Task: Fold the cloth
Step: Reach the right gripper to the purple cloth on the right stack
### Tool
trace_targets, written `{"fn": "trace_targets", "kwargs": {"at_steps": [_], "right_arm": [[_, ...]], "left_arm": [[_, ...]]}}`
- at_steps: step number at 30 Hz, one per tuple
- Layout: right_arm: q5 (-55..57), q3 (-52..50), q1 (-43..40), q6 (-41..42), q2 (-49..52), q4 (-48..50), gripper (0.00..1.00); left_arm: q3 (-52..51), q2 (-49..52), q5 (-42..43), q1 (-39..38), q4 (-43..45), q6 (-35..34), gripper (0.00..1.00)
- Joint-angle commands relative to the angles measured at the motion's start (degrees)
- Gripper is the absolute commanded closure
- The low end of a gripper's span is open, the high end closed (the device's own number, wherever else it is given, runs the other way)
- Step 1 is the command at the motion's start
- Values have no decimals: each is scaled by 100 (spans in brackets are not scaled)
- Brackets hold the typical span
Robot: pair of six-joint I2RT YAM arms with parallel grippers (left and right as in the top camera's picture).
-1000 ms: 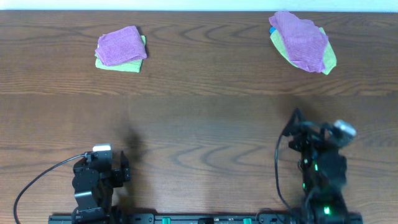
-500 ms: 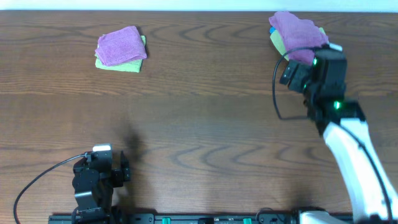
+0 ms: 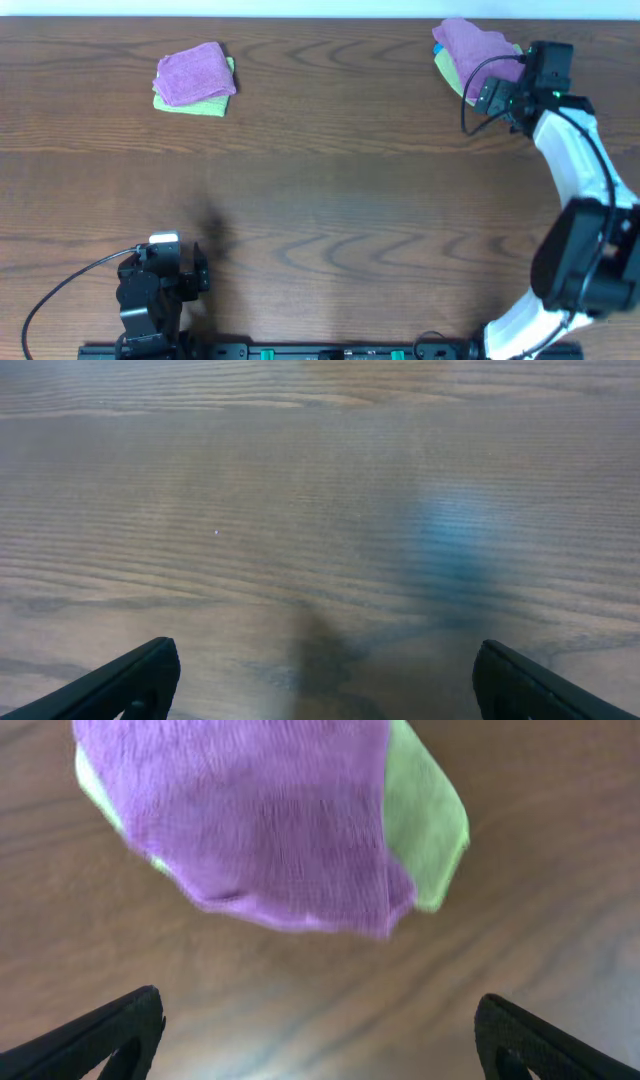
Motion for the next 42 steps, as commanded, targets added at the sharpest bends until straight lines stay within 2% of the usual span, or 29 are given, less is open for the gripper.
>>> {"fn": "trace_targets", "kwargs": {"at_steps": [1,9,19,25,32,38,40,42], "right_arm": [[-111,579,-85,-302,400,-2,1],[-511,1871,-212,-402,1429,-55,6],[-1117,2533,-227,-507,2236,2,9],[-1390,2555,-227,-483,2441,214,27],[-1410,2634,-225,-476,2492,299,69],[-1405,3097,-221,-459,2492,-11,81],[-1405,3458,-221,-455,2492,-345,91],[-1379,3781,-221,-457,2492,-658,96]], "left_arm": [[-39,-33,-22,13,-20,35,5],[-39,-33,-22,13,-20,35,5],[-39,-33,-22,13,-20,35,5],[-39,-33,-22,13,-20,35,5],[-39,-33,-22,13,-20,35,5],[-39,-33,-22,13,-20,35,5],[-39,-33,-22,13,-20,35,5],[-39,-33,-22,13,-20,35,5]]}}
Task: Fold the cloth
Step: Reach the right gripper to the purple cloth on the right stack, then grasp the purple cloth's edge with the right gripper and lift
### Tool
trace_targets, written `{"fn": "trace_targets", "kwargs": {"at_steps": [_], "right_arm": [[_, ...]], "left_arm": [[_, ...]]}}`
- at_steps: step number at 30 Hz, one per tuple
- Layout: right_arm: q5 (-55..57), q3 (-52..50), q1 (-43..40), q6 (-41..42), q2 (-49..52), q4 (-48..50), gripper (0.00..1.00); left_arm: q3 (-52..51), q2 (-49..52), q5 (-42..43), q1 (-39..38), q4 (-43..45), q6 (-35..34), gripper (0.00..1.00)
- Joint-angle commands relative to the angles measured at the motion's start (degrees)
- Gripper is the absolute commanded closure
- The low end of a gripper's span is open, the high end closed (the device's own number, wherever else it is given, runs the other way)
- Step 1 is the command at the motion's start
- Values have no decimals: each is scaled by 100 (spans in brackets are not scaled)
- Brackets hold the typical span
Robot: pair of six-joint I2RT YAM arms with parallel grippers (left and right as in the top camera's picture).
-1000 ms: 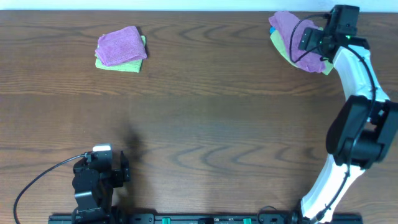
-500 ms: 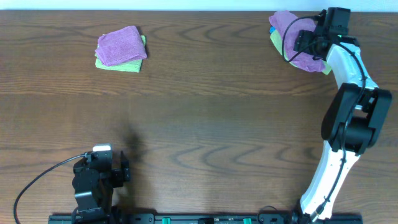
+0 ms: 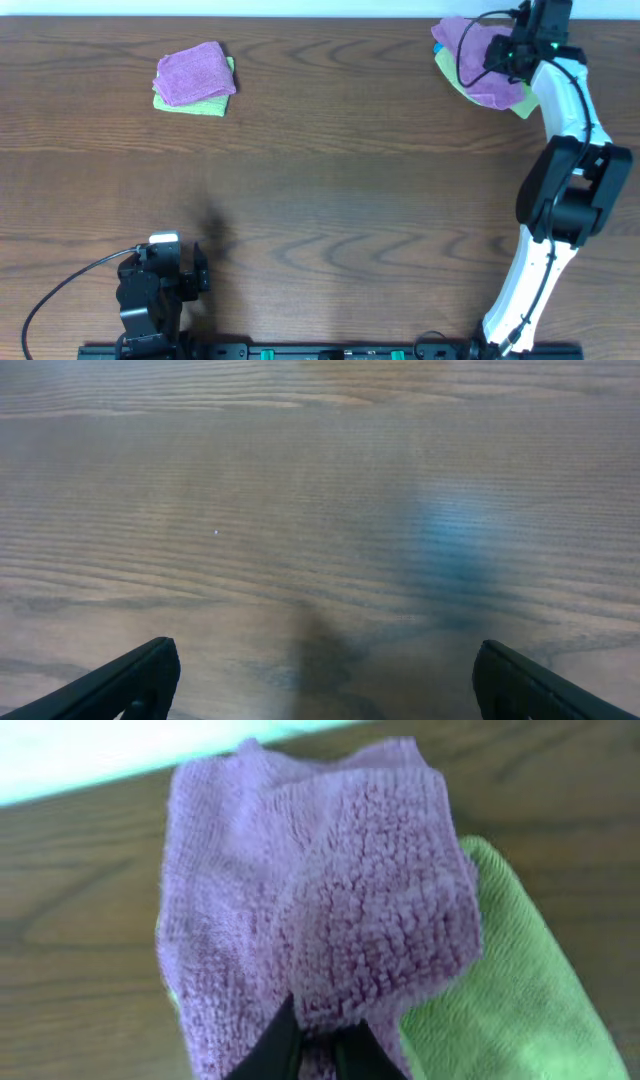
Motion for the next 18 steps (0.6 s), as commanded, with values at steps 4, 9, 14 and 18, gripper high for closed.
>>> {"fn": "trace_targets", "kwargs": {"at_steps": [4,9,14,18], "right_arm": [[-7,1069,-28,-26,59,-881,98],[-4,1884,120,-120,-17,-2013,98],[553,2485,529,-315,-326,-2907,98],[1725,2524,933,-317,-649,-2953,98]], "left_arm": [[-39,-33,-22,13,-22,35,5],[-39,-33,-22,13,-22,35,5],[-39,-33,-22,13,-22,35,5],[-39,-33,-22,13,-22,35,5]]}}
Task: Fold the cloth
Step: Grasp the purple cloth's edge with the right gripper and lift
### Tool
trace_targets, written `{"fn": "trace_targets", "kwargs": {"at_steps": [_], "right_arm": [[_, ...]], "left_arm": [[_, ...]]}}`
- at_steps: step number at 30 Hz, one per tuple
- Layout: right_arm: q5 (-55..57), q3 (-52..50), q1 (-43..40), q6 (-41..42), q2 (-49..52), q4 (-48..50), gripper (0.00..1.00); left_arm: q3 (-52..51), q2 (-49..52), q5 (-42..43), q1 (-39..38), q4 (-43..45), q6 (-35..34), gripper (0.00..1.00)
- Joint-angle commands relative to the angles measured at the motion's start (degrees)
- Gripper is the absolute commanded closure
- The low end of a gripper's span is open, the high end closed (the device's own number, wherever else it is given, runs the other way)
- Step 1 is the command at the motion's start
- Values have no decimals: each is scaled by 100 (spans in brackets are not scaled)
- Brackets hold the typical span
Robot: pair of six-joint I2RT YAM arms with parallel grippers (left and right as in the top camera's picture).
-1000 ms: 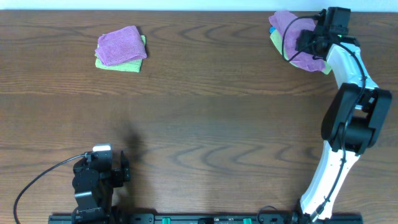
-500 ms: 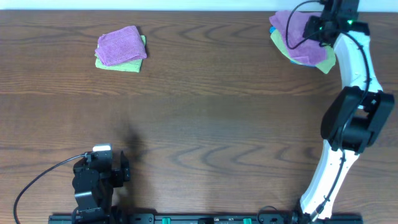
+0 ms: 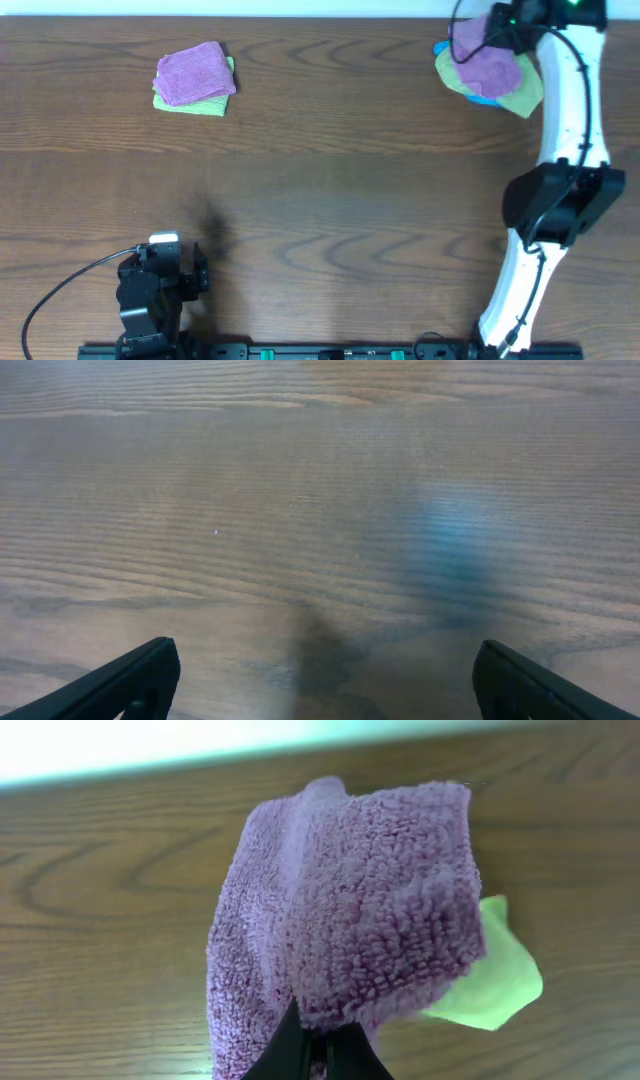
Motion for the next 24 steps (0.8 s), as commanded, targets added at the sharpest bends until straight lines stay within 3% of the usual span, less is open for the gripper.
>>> {"fn": "trace_targets", "kwargs": {"at_steps": [1,9,16,24], "right_arm": [[1010,186,326,-197,-452,-15,98],[1384,184,293,-173,-463,-177,99],[1700,175,-247,-55,-455,-232,98],[647,175,-540,-33,-455,-446,98]], "left_arm": [[-39,-33,-22,13,-22,35,5],[-39,-33,-22,13,-22,35,5],[-39,-33,-22,13,-22,35,5],[-39,-33,-22,13,-22,35,5]]}}
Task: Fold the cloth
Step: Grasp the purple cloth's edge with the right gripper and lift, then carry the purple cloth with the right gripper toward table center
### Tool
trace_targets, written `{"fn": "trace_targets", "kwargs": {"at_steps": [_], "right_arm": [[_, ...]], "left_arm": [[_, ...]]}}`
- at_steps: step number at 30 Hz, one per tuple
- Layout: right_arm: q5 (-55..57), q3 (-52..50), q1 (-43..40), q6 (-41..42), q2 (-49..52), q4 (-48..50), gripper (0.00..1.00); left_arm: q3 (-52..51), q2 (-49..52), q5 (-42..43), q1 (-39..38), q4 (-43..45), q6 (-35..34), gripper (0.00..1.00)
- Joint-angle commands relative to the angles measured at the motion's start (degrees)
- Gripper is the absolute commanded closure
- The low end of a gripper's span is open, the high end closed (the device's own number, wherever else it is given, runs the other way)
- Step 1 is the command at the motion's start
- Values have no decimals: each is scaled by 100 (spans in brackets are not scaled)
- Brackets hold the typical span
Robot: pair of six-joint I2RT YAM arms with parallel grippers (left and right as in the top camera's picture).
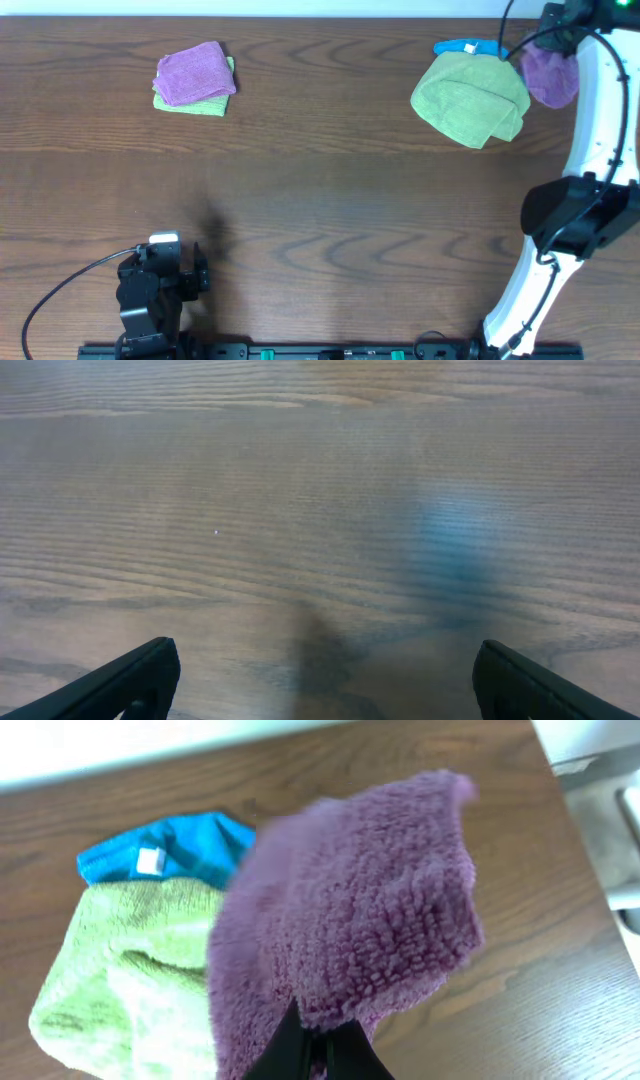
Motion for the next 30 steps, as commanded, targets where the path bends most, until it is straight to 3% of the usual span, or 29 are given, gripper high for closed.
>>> {"fn": "trace_targets", "kwargs": {"at_steps": [1,12,20,30], "right_arm": [[-544,96,175,66,-120,-2,98],[-654,302,1110,-39,-179,-59,98],[-654,450,2048,-168,-750,-188,98],[-11,448,3239,74,-1329,-1036,98]], "left_arm": [[-39,-33,-22,13,-22,35,5],[-39,-33,-22,13,-22,35,5],[-39,-33,-24,13,-22,35,5],[-39,-33,-22,13,-22,35,5]]}}
